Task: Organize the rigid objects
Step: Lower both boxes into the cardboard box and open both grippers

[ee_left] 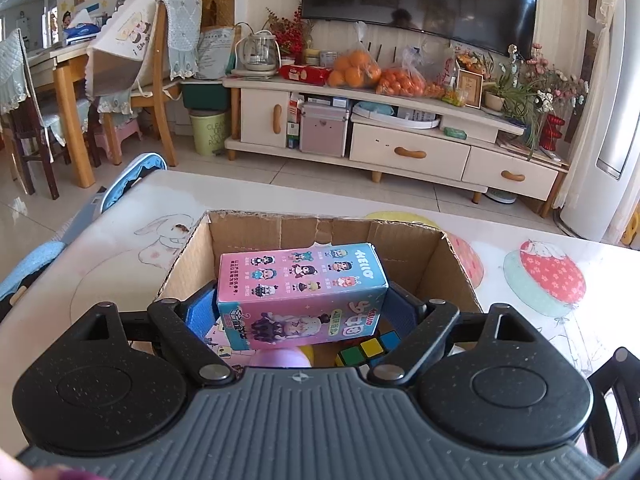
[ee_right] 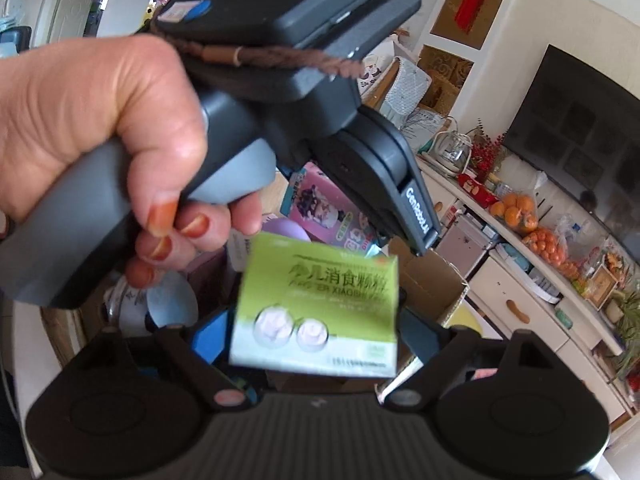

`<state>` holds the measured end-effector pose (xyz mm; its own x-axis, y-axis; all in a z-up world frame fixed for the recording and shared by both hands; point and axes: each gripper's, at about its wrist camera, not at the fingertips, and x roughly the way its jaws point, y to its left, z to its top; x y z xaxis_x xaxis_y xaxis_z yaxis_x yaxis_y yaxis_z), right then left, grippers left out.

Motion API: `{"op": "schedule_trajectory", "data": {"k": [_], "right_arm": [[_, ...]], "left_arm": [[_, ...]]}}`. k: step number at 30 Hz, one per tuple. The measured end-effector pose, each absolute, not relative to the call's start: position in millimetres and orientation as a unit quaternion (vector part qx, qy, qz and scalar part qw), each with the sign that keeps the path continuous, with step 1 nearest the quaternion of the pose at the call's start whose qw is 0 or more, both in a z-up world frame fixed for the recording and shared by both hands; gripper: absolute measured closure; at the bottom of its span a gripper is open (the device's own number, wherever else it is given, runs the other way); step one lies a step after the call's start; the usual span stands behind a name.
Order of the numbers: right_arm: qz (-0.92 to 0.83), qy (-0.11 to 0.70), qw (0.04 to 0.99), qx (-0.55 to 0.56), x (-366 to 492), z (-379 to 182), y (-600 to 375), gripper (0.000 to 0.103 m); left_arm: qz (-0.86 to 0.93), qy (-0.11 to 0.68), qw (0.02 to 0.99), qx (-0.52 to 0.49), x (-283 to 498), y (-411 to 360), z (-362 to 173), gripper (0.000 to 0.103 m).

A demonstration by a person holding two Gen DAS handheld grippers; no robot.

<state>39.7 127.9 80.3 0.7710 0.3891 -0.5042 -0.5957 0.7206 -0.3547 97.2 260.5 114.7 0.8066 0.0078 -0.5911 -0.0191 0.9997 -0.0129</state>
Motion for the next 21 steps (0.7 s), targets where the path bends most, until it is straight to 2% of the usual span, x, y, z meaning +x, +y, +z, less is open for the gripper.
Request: {"op": "schedule_trajectory", "data": {"k": [10, 21], "right_arm": [[0.234, 0.194, 0.926, -0.226, 17.6, 85.6, 110.4, 0.009], [0.151, 0.224, 0.957, -0.107, -0.3, 95.4, 61.0, 0.009]], "left_arm": [[0.006, 0.279, 0.960, -0.015, 81.4, 256.1, 127.7, 0.000], [0.023, 0.261, 0.965, -0.020, 43.3, 254.8, 132.3, 0.000]]}}
